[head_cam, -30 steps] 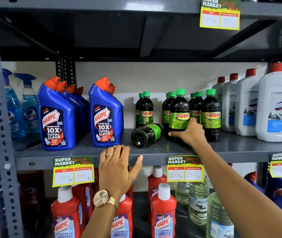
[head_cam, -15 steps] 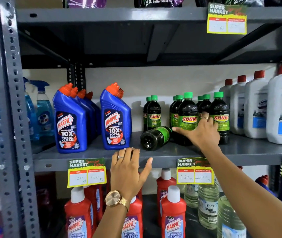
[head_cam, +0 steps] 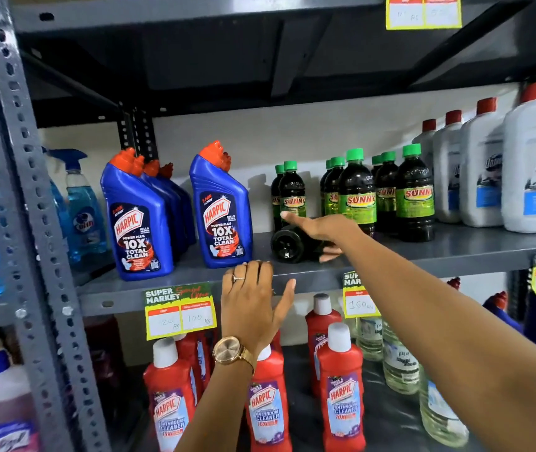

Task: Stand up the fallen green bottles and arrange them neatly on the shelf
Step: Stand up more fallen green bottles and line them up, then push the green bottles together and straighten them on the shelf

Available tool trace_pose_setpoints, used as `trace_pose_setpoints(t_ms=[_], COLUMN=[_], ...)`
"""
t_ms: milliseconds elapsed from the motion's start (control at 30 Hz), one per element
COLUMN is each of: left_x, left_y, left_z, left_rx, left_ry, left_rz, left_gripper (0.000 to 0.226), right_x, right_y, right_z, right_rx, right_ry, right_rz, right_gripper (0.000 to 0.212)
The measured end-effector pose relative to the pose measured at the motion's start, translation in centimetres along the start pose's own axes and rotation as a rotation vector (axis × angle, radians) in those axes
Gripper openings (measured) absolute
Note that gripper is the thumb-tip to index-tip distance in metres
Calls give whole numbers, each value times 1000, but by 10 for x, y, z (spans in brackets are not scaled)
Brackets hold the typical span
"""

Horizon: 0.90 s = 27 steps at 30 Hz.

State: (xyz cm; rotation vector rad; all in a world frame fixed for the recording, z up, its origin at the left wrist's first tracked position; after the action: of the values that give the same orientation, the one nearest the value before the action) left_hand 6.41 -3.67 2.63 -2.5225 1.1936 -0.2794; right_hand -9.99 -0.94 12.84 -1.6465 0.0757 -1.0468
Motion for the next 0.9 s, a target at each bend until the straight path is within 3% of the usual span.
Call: trace_pose_setpoints(t_ms=[167,267,333,400,500,600,767,900], left_x=[1,2,2,1,1,2,2,0], left_y=[3,5,6,6,6,7,7,6], left_z=[0,0,0,0,0,0,0,0], left_rx=[-21,-21,-18,-23,-33,-36,-30,-16], left_ry=[-3,-11,-11,-4,-6,-9,-15,-36], left_rz=[2,5,12,9,4,-1,9,12], left_gripper=[44,48,49,49,47,47,49,49], right_x=[0,-6,-12,-16,-13,-7,-9,-17], right_y=[2,10,13,11,7,9,14,12], right_z=[-1,2,-2,-8,-8,-6,-16,-26], right_rx=[169,140,26,-182,-457,-577,-500,-330], right_ry=[88,-6,-95,-167,-262,-325,-314,-301], right_rz=[-222,-459,-595,-577,-322,-73,-105,-371], right_gripper=[65,46,50,64,68,80,88,65])
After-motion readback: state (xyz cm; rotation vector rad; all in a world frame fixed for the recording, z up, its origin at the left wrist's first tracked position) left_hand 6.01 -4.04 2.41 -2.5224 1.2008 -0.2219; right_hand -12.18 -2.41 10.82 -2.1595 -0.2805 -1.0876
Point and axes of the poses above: each hand's wrist, its own z-axis away from the middle knuckle, its own y-axis out of the palm, x = y × z, the point moved 3 cm from there along -z, towards the middle knuckle, and after that the axes turned 6 degrees about z, right-handed, at the moved point
